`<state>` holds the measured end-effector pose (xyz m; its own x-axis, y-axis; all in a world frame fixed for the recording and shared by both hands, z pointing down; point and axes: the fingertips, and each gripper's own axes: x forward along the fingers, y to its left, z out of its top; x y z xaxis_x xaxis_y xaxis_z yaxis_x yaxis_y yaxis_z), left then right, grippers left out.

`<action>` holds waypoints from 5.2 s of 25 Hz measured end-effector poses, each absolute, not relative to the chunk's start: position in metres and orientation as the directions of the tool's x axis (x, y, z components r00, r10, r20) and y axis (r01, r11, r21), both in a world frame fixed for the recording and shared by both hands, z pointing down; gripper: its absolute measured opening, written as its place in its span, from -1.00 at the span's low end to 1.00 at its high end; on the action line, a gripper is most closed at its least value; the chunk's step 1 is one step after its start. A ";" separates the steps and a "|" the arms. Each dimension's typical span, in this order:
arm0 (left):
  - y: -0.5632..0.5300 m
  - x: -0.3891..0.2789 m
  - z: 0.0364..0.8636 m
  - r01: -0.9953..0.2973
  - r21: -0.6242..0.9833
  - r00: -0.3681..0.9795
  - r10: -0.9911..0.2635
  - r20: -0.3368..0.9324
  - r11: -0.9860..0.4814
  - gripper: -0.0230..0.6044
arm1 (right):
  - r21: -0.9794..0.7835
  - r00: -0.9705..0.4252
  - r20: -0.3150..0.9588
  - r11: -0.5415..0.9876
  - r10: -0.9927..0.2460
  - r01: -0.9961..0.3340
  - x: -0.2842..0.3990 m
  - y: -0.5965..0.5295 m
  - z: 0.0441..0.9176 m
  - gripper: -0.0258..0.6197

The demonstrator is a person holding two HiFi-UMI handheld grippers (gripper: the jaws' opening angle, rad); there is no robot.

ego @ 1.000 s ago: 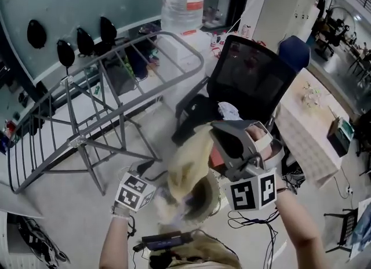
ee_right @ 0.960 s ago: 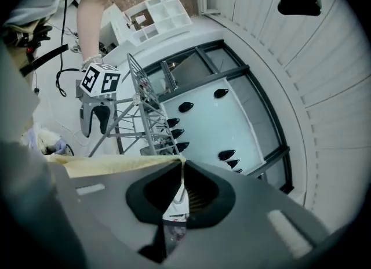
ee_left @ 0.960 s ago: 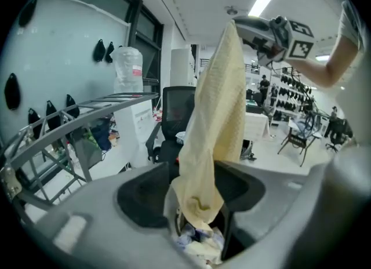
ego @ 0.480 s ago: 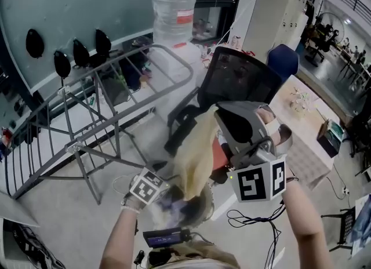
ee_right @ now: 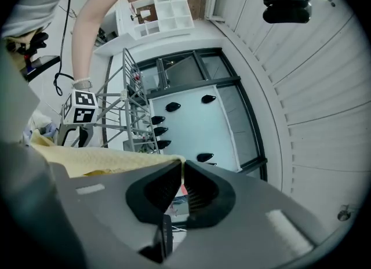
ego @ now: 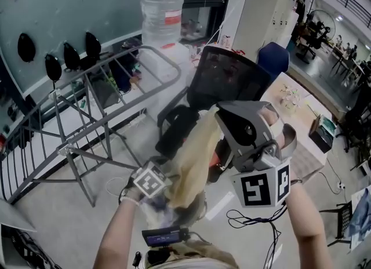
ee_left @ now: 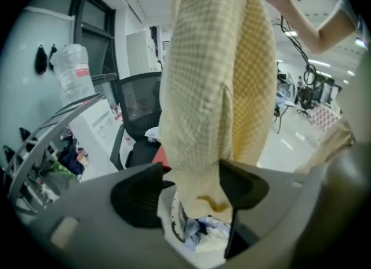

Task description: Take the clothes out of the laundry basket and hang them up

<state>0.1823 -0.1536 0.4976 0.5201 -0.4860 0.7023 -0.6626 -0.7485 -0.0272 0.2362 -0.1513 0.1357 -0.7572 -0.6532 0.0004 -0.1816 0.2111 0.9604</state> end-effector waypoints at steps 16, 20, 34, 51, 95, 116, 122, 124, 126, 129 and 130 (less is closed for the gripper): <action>-0.170 0.231 0.491 -0.551 -0.076 0.547 -0.428 0.719 -0.831 -0.16 | 0.947 -0.742 -0.065 0.193 -0.667 -0.256 0.284 -0.141 0.123 -0.87; -0.174 0.265 0.488 -0.501 -0.092 0.576 -0.411 0.706 -0.860 -0.22 | 0.944 -0.730 -0.071 0.191 -0.680 -0.270 0.296 -0.141 0.121 -0.87; -0.175 0.236 0.476 -0.663 -0.114 0.504 -0.555 0.662 -0.740 -0.92 | 0.914 -0.661 -0.073 0.216 -0.747 -0.344 0.354 -0.171 0.134 -0.87; -0.110 0.076 0.369 -0.912 -0.314 0.050 -0.833 0.551 -0.263 -0.92 | 0.859 -0.757 0.014 0.395 -0.654 -0.325 0.324 -0.211 0.186 -0.87; -0.193 -0.331 0.263 -0.899 -0.437 -0.224 -0.865 0.450 0.005 -0.92 | 0.758 -0.790 0.133 0.575 -0.599 -0.308 -0.097 -0.370 0.202 -0.87; -0.216 -0.391 0.268 -0.901 -0.428 -0.286 -0.837 0.466 0.070 -0.92 | 0.740 -0.762 0.185 0.599 -0.620 -0.307 -0.156 -0.415 0.215 -0.87; -0.248 -0.440 0.277 -0.906 -0.423 -0.252 -0.835 0.489 0.025 -0.92 | 0.738 -0.724 0.224 0.598 -0.652 -0.311 -0.207 -0.451 0.224 -0.87; -0.261 -0.453 0.279 -0.906 -0.423 -0.239 -0.840 0.486 0.013 -0.92 | 0.734 -0.708 0.235 0.599 -0.666 -0.320 -0.222 -0.465 0.228 -0.87; -0.276 -0.465 0.280 -0.911 -0.412 -0.219 -0.847 0.484 0.000 -0.92 | 0.733 -0.691 0.240 0.594 -0.682 -0.332 -0.233 -0.477 0.231 -0.87; -0.292 -0.486 0.282 -0.932 -0.363 -0.192 -0.860 0.472 0.009 -0.92 | 0.727 -0.674 0.240 0.590 -0.698 -0.351 -0.248 -0.492 0.234 -0.87; -0.296 -0.493 0.282 -0.939 -0.345 -0.185 -0.865 0.467 0.015 -0.92 | 0.725 -0.671 0.238 0.588 -0.702 -0.358 -0.254 -0.496 0.233 -0.87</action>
<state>-0.4932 -0.2963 0.2821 -0.1848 -0.8648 0.4668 -0.9386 0.0145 -0.3447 -0.2541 -0.4957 0.2329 -0.6713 -0.7021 0.2376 -0.3582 0.5879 0.7253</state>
